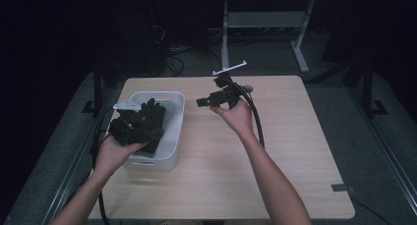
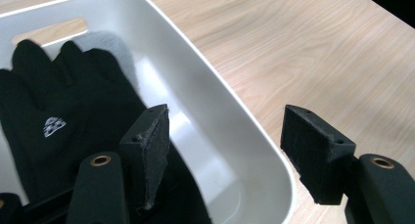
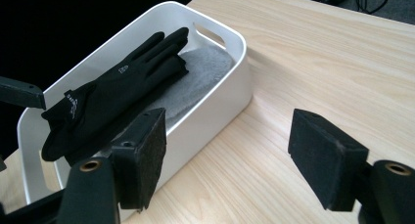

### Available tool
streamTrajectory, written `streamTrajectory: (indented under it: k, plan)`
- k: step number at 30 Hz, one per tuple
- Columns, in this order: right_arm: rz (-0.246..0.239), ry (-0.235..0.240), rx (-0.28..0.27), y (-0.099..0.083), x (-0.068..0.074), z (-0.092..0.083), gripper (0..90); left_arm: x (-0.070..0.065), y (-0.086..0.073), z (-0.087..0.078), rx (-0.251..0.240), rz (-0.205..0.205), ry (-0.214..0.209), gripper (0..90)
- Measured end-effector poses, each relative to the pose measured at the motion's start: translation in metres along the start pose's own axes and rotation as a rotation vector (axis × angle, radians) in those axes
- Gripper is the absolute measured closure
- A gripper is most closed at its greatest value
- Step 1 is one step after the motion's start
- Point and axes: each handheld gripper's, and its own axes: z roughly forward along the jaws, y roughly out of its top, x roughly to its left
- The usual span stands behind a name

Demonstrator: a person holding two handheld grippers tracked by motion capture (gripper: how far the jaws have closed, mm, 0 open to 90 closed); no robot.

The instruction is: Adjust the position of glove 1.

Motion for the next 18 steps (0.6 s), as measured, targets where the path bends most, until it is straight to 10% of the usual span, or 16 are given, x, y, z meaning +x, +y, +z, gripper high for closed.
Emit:
streamTrajectory:
  k: [18]
  plan:
    - [0.055,-0.045,-0.009,-0.036,-0.033,-0.038,29.0,-0.024,0.013,0.017,-0.005,0.034,-0.035,29.1]
